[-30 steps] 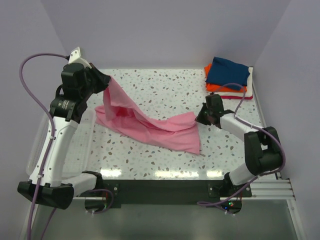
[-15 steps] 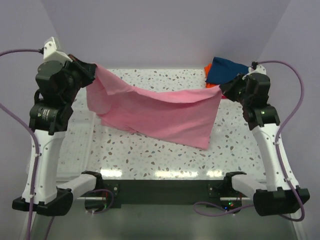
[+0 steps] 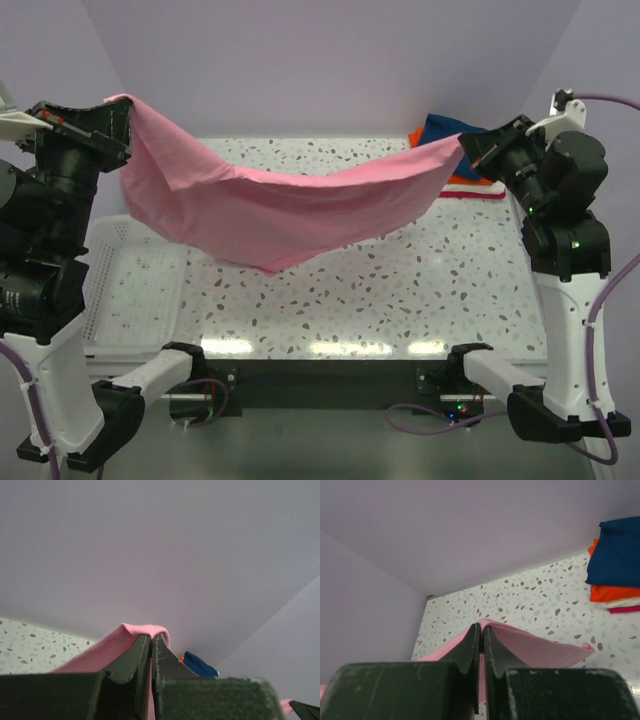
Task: Fold and stack the t-shirts
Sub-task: Flatten the tshirt out
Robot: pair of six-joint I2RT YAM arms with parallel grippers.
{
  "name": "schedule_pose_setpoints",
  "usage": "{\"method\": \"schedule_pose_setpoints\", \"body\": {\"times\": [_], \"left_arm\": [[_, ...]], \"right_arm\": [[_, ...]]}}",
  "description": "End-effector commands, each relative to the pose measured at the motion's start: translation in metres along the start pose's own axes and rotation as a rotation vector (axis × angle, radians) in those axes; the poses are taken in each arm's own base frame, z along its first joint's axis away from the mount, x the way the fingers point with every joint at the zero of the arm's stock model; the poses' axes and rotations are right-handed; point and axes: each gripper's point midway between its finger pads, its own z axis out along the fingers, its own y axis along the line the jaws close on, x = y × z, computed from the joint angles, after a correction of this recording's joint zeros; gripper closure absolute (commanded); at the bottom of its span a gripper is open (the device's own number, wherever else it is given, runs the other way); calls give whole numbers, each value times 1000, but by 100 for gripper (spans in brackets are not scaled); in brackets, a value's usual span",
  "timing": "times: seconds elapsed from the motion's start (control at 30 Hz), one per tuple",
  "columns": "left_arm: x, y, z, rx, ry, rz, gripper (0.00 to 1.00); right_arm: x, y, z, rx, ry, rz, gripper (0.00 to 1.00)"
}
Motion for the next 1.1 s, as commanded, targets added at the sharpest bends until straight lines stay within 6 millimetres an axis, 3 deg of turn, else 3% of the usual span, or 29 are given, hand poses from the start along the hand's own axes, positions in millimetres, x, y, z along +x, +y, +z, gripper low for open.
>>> {"method": "schedule_pose_setpoints", "body": {"times": [0.0, 0.07, 0.1, 0.17, 0.23, 0.27, 0.3, 0.33, 0.37, 0.4, 0.43, 0.47, 0.5, 0.53, 0.57, 0.6, 0.67, 0.7, 0.73, 0.77, 0.8, 0.83, 0.9, 0.97, 1.0, 1.07], "left_arm": [[11, 5, 32, -16, 12, 31, 100], [29, 11, 56, -26, 43, 35, 100], [39, 14, 71, -22, 49, 44, 100], [66, 21, 104, -20, 97, 61, 100], [77, 17, 142, 35, 67, 73, 100], [90, 22, 151, 33, 99, 76, 100], [82, 14, 164, 77, 52, 79, 100], [102, 17, 188, 103, 93, 86, 100], [102, 20, 202, 114, 83, 93, 100], [102, 17, 230, 148, 59, 107, 100], [103, 11, 242, 205, 64, 119, 100], [95, 11, 257, 236, 32, 146, 100], [59, -12, 258, 310, -52, 161, 100], [85, -1, 287, 338, -9, 166, 100], [72, 4, 295, 348, -41, 168, 100], [56, 0, 301, 383, -100, 139, 100], [27, 19, 299, 412, -162, 113, 100], [15, 19, 292, 456, -203, 63, 100], [8, 22, 287, 475, -220, 56, 100], [-7, 33, 283, 466, -247, 63, 100], [-19, 31, 276, 482, -269, 61, 100], [-23, 31, 272, 496, -267, 68, 100], [-37, 38, 262, 495, -274, 62, 100], [-37, 47, 257, 500, -247, 43, 100], [-21, 60, 262, 474, -202, 27, 100], [-9, 61, 253, 467, -156, 22, 100]], "right_arm": [[-10, 17, 18, -58, 11, 18, 100], [-8, 24, 36, -108, 28, 29, 100], [2, 18, 59, -102, 68, 48, 100], [0, 23, 80, -139, 63, 55, 100], [15, 9, 135, -122, 108, 76, 100], [13, 10, 136, -128, 101, 74, 100], [20, 2, 163, -117, 126, 79, 100], [20, 1, 181, -130, 116, 76, 100], [23, -1, 196, -136, 121, 80, 100], [29, -7, 228, -138, 138, 85, 100], [29, -7, 242, -147, 144, 83, 100], [27, -4, 254, -164, 145, 86, 100], [-3, 18, 259, -222, 76, 70, 100], [13, 4, 286, -201, 112, 87, 100], [7, 5, 295, -210, 100, 89, 100], [-31, 35, 284, -279, 11, 75, 100], [-48, 38, 289, -301, -46, 85, 100], [-55, 39, 287, -307, -65, 106, 100], [-71, 48, 280, -348, -128, 100, 100], [-92, 56, 261, -365, -184, 101, 100], [-81, 45, 268, -341, -166, 111, 100], [-85, 45, 264, -342, -179, 103, 100], [-74, 35, 264, -320, -149, 104, 100], [-66, 24, 266, -301, -137, 114, 100], [-50, 12, 269, -277, -98, 130, 100], [-35, 1, 270, -265, -62, 142, 100]]}}
